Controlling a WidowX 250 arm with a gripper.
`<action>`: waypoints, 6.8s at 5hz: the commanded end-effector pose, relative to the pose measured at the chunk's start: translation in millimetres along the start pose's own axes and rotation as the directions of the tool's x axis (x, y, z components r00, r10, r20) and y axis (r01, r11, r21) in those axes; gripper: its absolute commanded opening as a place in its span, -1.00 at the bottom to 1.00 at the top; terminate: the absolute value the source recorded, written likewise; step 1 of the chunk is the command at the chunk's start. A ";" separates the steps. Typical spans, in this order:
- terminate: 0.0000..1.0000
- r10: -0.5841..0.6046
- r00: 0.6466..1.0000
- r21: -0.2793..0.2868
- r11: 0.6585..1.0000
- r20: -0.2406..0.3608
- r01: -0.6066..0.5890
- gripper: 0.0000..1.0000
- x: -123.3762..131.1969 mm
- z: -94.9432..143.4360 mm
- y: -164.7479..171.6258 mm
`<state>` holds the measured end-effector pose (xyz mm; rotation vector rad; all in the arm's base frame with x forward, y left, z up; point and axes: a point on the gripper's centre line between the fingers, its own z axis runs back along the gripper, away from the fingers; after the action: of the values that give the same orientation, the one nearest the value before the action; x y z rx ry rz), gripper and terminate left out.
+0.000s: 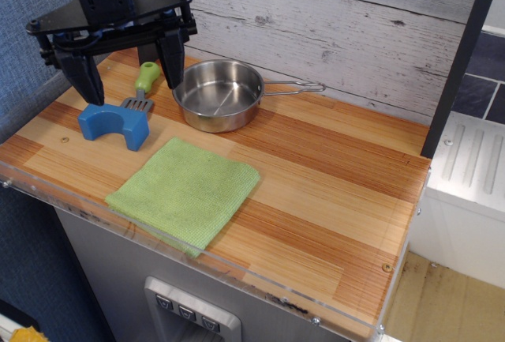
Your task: Pick up the green spatula and place on the green towel
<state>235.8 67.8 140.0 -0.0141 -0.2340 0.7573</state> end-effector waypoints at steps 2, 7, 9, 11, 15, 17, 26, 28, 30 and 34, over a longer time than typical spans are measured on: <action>-1.00 -0.018 0.999 -0.016 1.000 0.033 0.018 1.00 38.6 5.9 4.2; -1.00 -0.126 0.984 -0.087 0.987 0.125 0.137 1.00 138.9 -52.3 -17.7; -1.00 -0.115 0.988 -0.025 0.993 0.103 0.118 1.00 160.1 -85.9 -10.9; -1.00 -0.107 0.992 0.041 0.994 0.063 0.104 1.00 166.2 -116.4 1.6; -1.00 -0.118 0.993 0.053 0.992 0.018 0.117 -1.00 149.1 -153.7 2.7; -1.00 -0.122 0.992 0.025 0.992 0.020 0.121 -1.00 149.5 -142.7 -0.8; -1.00 -0.246 0.963 -0.176 0.949 0.113 0.263 -1.00 41.2 -19.8 -27.3; -1.00 -0.304 0.950 -0.114 0.944 0.074 0.311 -1.00 15.7 -61.6 -16.0; -1.00 -0.338 0.941 -0.079 0.938 0.014 0.338 -1.00 -0.6 -94.6 -11.9; -1.00 -0.214 0.973 0.055 0.976 0.085 0.210 1.00 4.2 -104.4 -2.4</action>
<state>262.8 74.1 24.2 0.0883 -0.2548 0.5660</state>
